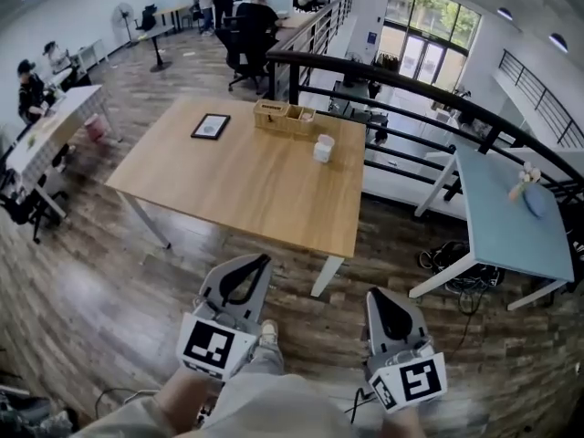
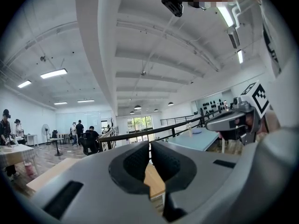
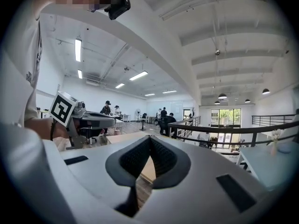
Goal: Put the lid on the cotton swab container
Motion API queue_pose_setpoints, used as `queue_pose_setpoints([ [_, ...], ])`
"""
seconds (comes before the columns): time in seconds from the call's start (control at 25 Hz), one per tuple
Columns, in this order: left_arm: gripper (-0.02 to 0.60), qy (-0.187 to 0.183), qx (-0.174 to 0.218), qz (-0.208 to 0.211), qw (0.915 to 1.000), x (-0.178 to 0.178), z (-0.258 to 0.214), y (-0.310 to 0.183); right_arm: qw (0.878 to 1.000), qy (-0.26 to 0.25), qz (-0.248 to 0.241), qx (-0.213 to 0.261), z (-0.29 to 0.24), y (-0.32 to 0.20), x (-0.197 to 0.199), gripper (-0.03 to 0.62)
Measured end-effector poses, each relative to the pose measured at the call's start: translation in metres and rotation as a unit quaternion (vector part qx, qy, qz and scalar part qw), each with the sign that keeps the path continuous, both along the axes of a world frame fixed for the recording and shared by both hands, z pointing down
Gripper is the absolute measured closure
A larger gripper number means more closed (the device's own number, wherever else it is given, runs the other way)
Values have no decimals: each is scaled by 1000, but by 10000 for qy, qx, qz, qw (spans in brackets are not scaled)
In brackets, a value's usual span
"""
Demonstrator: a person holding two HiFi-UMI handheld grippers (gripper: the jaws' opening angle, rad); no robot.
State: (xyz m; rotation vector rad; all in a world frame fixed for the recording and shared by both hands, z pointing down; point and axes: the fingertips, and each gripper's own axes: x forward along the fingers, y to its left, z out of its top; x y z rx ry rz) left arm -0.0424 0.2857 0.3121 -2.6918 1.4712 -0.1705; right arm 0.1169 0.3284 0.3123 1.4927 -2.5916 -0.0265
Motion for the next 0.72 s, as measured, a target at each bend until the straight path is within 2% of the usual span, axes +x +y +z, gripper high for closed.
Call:
queue_pose_setpoints([
  [0.4, 551, -35, -83, 167, 9998, -37, -3, -139, 9997, 74, 202, -105, -6, -139, -32, 568],
  [0.72, 551, -136, -124, 386, 9991, -60, 8, -216, 9989, -14, 447, -103, -1, -218, -54, 568],
])
